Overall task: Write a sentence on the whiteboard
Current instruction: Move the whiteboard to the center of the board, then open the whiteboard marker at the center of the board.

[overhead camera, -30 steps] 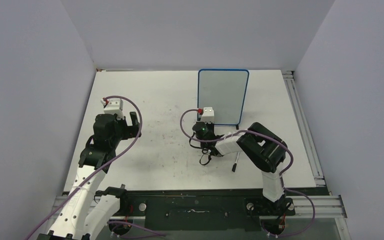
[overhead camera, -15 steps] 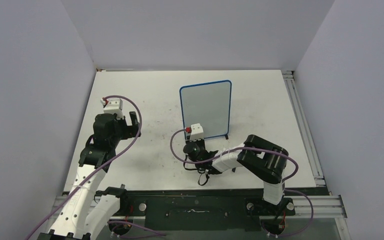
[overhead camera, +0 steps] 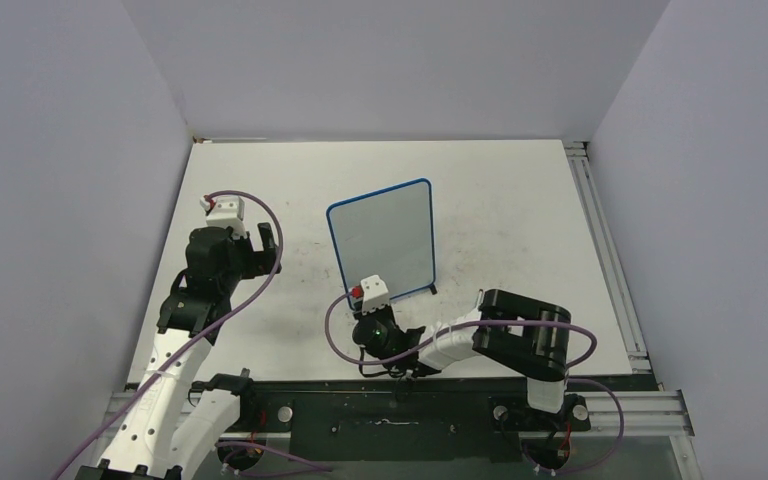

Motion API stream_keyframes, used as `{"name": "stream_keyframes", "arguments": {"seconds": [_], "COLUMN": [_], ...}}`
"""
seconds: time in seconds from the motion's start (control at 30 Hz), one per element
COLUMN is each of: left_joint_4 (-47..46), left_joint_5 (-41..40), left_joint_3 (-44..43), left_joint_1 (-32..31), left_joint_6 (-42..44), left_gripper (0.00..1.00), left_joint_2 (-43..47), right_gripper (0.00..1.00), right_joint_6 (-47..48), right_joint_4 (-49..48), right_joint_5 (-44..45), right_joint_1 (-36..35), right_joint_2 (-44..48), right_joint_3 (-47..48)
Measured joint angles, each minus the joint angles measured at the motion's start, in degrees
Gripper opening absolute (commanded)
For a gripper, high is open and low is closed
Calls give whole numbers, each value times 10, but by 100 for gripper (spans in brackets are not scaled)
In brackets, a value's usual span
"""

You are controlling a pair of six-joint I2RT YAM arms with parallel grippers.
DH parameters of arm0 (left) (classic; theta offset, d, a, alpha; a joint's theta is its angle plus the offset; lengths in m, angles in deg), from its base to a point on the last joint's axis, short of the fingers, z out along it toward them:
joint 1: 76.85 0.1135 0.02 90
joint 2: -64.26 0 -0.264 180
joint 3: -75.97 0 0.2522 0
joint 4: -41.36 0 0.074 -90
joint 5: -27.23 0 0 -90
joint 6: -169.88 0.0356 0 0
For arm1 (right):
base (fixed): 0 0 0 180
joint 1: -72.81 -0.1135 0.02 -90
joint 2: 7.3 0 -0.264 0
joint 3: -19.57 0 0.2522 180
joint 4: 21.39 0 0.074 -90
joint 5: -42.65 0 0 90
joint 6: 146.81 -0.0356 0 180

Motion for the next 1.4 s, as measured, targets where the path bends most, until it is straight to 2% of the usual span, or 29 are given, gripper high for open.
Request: {"name": "stream_keyframes", "arguments": {"seconds": [0.13, 0.2, 0.47, 0.6, 0.77, 1.0, 1.1, 1.4], "left_joint_4": [0, 0, 0, 0, 0, 0, 0, 0], "left_joint_5": [0, 0, 0, 0, -5, -14, -13, -13], "left_joint_3": [0, 0, 0, 0, 0, 0, 0, 0], "left_joint_1": [1, 3, 4, 4, 4, 4, 4, 3], "left_joint_6": [0, 0, 0, 0, -10, -17, -17, -18], "left_gripper": [96, 96, 96, 96, 96, 96, 97, 97], "left_joint_2": [0, 0, -5, -8, -8, -11, -11, -11], "right_gripper": [48, 58, 76, 81, 84, 84, 80, 73], "right_joint_6": [-2, -7, -14, -26, -64, -132, -147, -126], "right_joint_4": [0, -4, 10, 43, 105, 262, 327, 445], "right_joint_5": [-5, -14, -36, -40, -43, -26, -49, -166], "right_joint_1": [-7, -10, -36, -49, -57, -50, 0, 255], "right_joint_2": [0, 1, 29, 71, 167, 316, 351, 425], "right_joint_3": [0, -1, -20, -43, -87, -105, -104, -99]}}
